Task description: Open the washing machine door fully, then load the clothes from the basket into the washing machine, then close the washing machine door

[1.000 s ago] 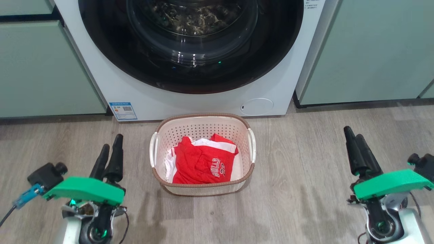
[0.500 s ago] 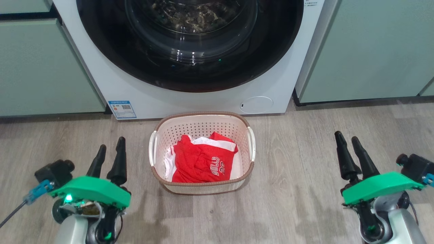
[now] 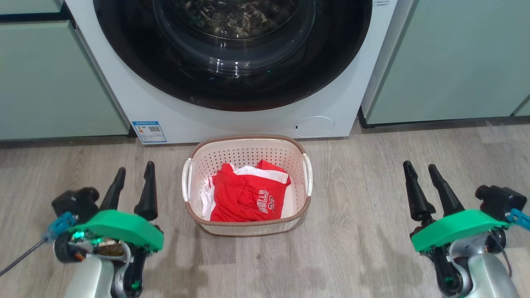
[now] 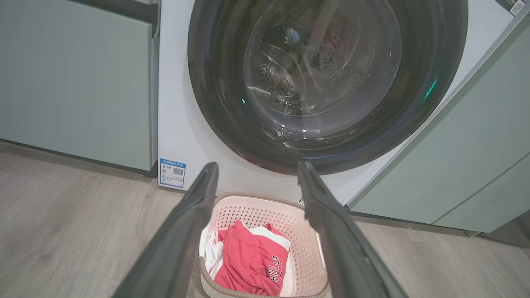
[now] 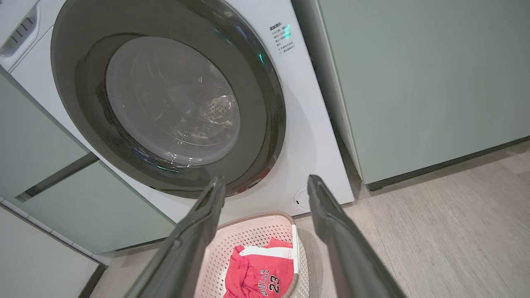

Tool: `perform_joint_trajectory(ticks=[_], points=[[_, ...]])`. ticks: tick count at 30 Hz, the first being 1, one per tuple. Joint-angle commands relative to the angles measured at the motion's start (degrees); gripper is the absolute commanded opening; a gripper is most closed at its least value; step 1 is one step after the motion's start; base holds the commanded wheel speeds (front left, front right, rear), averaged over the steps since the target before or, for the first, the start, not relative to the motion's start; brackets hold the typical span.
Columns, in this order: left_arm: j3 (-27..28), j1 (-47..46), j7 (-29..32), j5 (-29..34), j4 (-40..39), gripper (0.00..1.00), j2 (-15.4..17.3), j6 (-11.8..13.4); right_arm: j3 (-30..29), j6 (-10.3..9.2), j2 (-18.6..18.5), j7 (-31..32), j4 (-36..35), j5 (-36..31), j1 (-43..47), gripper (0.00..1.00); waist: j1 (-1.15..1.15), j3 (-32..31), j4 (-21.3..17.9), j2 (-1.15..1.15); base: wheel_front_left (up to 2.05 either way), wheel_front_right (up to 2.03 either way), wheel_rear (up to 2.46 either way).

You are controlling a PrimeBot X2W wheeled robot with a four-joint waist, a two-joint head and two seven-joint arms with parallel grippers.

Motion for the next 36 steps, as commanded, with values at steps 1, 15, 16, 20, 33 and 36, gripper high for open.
perform_joint_trajectory(ticks=[1,15,16,20,33,36], points=[[1.17,-3.51,-0.88,1.64,-2.54,1.0,1.51,0.51,0.59,0.0,-0.01,-0.81,-2.46,-1.89,-3.16,1.0,0.0,0.04,-0.01,0.0,0.0,0.0,0.0],[1.98,-4.29,-3.23,6.47,-2.66,1.0,1.09,0.81,0.61,0.0,0.53,-1.82,-3.94,-7.38,-3.87,1.0,0.0,0.59,0.04,0.0,0.0,0.0,0.0],[1.96,-4.32,-3.39,7.06,-2.58,1.0,1.14,0.83,0.68,0.0,0.55,-1.92,-3.99,-7.95,-3.92,1.0,0.0,0.6,0.03,0.0,0.0,0.0,0.0],[2.1,-4.51,-4.06,8.76,-2.23,1.0,0.98,0.75,0.94,0.0,0.6,-2.12,-4.07,-9.58,-4.05,1.0,0.0,0.69,0.06,0.0,0.0,0.0,0.0],[2.59,-4.93,-6.07,13.34,-0.59,1.0,0.12,0.51,1.48,0.0,0.69,-2.87,-4.37,-14.64,-4.27,1.0,0.0,0.72,0.12,0.0,0.0,0.0,0.0],[2.46,-5.01,-6.74,15.15,-0.15,1.0,-0.18,0.77,1.6,0.0,0.71,-3.39,-4.54,-16.26,-4.16,1.0,0.0,0.57,0.18,0.0,0.0,0.0,0.0]])
